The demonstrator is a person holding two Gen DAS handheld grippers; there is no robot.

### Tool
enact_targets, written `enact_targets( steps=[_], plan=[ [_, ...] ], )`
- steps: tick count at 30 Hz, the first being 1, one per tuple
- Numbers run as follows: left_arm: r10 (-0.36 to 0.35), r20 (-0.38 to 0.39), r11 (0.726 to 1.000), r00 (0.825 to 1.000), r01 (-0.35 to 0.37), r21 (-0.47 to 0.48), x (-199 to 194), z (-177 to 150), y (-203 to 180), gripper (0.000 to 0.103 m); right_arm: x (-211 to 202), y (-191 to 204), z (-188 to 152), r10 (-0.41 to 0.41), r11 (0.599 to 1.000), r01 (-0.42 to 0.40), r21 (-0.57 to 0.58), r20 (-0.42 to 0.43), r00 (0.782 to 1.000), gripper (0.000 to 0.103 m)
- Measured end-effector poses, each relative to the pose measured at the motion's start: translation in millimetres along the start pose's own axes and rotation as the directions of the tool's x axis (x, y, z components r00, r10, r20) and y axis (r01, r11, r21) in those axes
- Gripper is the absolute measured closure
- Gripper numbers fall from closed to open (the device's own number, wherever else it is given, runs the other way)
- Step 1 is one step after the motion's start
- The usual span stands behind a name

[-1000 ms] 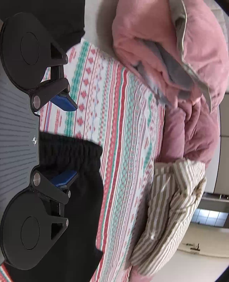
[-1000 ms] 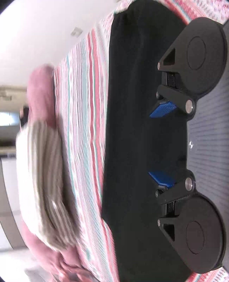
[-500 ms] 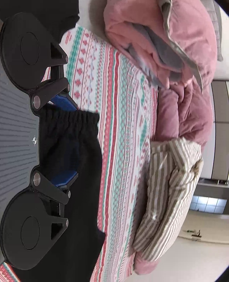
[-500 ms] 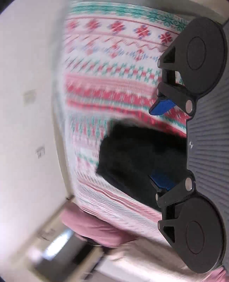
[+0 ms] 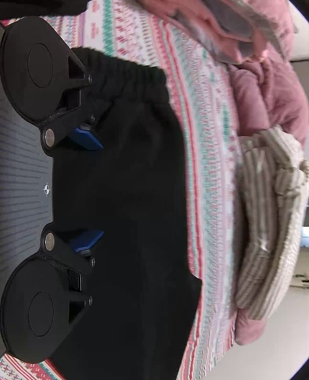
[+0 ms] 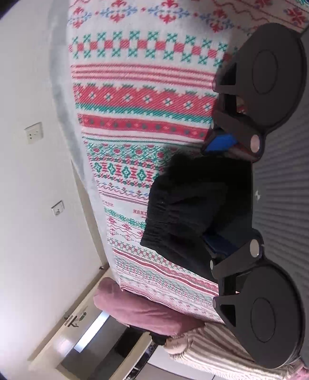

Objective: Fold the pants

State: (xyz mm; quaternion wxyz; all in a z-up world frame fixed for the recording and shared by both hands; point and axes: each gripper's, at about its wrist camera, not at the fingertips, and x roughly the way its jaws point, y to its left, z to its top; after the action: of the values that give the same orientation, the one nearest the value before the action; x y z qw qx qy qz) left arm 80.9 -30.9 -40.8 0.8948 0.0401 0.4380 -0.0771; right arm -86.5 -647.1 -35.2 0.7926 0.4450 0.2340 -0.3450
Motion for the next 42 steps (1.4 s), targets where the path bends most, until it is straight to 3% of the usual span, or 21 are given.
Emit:
enact_targets(
  steps=[1,3,8,12,17,21,24,27,31,33,34,36,38,39,41,42],
  plan=[
    [0.004,-0.011,1.000,1.000,-0.004,-0.002,2.3,-1.0,0.7,0.027,-0.1,1.5,-0.4,-0.010,1.000,0.010,0.005,0.005,1.000,0.000],
    [-0.001,-0.016,1.000,1.000,0.001,0.001,2.7,-1.4,0.5,0.026,2.6,1.8,0.0,-0.015,1.000,0.015,0.022,-0.018,1.000,0.042],
    [-0.028,-0.026,0.999,0.999,0.027,-0.038,5.7,2.6,6.9,0.024,-13.1,4.5,1.0,0.023,0.998,-0.023,0.058,0.015,1.000,0.048],
    [-0.034,-0.029,0.998,0.999,0.032,-0.044,4.6,2.7,7.7,0.024,-39.7,37.6,-1.9,0.062,0.996,-0.055,-0.070,0.100,0.993,0.049],
    [-0.034,-0.032,0.998,0.999,0.032,-0.052,4.9,4.1,8.0,0.024,-44.6,75.6,-20.6,-0.087,0.948,0.140,-0.284,0.190,0.978,0.049],
    [-0.048,-0.024,0.995,0.999,0.046,-0.084,1.5,7.2,9.7,0.024,-65.7,123.5,-49.9,-0.043,0.864,0.185,-0.469,0.297,0.954,0.049],
    [-0.091,-0.001,0.989,0.996,0.090,-0.120,-4.3,12.7,12.0,0.024,-81.5,170.9,-93.0,0.065,0.749,0.184,-0.636,0.347,0.936,0.049],
    [-0.119,0.013,0.983,0.993,0.120,-0.141,-6.1,15.4,12.9,0.024,-88.4,211.9,-149.8,0.175,0.592,0.167,-0.789,0.328,0.928,0.049],
    [-0.139,0.002,0.977,0.990,0.138,-0.160,-4.3,15.4,15.1,0.024,-92.8,247.6,-229.8,0.252,0.396,0.067,-0.916,0.179,0.951,0.049],
    [-0.152,-0.007,0.973,0.988,0.148,-0.177,-3.0,14.7,17.3,0.024,-96.5,255.3,-275.2,0.281,0.269,0.018,-0.963,0.097,0.955,0.049],
    [-0.159,-0.008,0.971,0.987,0.155,-0.184,-2.8,14.6,17.7,0.024,-97.5,256.3,-296.6,0.285,0.203,-0.001,-0.979,0.058,0.957,0.048],
    [-0.179,-0.012,0.964,0.984,0.173,-0.201,-2.2,14.6,18.1,0.024,-95.6,256.3,-340.0,0.254,0.034,-0.033,-0.999,-0.023,0.967,0.047],
    [-0.204,-0.017,0.957,0.979,0.196,-0.212,-1.4,14.5,17.1,0.024,-92.8,245.2,-375.6,0.199,-0.128,-0.034,-0.991,-0.059,0.978,0.046],
    [-0.216,-0.019,0.954,0.976,0.207,-0.215,-1.5,14.2,16.7,0.024,-91.4,237.1,-388.7,0.173,-0.200,-0.024,-0.979,-0.059,0.983,0.040],
    [-0.228,-0.022,0.952,0.973,0.218,-0.216,-1.5,13.6,16.1,0.024,-93.3,226.9,-397.5,0.161,-0.265,-0.016,-0.964,-0.061,0.985,0.031],
    [-0.232,-0.024,0.951,0.972,0.221,-0.215,-1.1,13.0,15.2,0.024,-95.7,223.5,-395.1,0.161,-0.266,-0.021,-0.964,-0.066,0.985,0.026]
  ],
)
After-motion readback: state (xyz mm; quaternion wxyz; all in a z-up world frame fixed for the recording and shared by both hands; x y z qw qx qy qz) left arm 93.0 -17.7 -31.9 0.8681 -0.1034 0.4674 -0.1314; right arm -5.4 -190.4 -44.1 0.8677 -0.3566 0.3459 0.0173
